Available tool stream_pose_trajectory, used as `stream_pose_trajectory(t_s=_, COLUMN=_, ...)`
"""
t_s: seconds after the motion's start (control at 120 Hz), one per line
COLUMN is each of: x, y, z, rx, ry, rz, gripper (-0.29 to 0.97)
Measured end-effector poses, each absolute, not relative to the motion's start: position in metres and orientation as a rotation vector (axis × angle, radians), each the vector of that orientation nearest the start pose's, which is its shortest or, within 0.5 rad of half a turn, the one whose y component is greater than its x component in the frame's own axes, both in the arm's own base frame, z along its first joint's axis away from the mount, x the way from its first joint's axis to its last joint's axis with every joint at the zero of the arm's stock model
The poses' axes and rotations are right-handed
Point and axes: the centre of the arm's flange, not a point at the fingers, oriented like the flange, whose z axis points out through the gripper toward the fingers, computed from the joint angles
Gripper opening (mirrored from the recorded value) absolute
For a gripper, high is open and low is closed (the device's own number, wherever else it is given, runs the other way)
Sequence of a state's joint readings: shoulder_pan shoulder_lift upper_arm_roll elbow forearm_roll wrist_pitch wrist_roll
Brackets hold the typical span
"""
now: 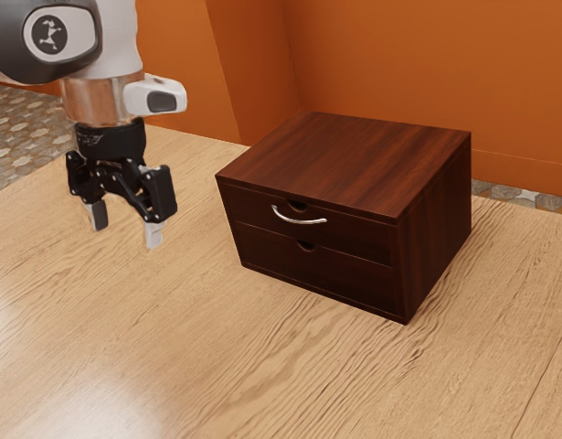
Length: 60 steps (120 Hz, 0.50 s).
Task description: Pull the drawer handle with one arm to open the drawer
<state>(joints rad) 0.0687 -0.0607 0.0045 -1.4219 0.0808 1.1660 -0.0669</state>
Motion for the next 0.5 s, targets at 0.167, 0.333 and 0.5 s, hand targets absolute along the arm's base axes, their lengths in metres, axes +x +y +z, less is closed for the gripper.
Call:
stream_pose_trajectory(t_s=0.167, x=0.502, y=0.039, z=0.702, rx=-3.047, ry=-0.250, rz=0.081, gripper=0.68)
stream_pose_trajectory(t_s=0.333, x=0.509, y=0.039, z=0.708, rx=-3.046, ry=-0.269, rz=-0.016, gripper=0.68)
stream_pose_trajectory(t_s=0.5, x=0.476, y=0.035, z=0.806, rx=-3.046, ry=-0.496, rz=-0.300, gripper=0.68)
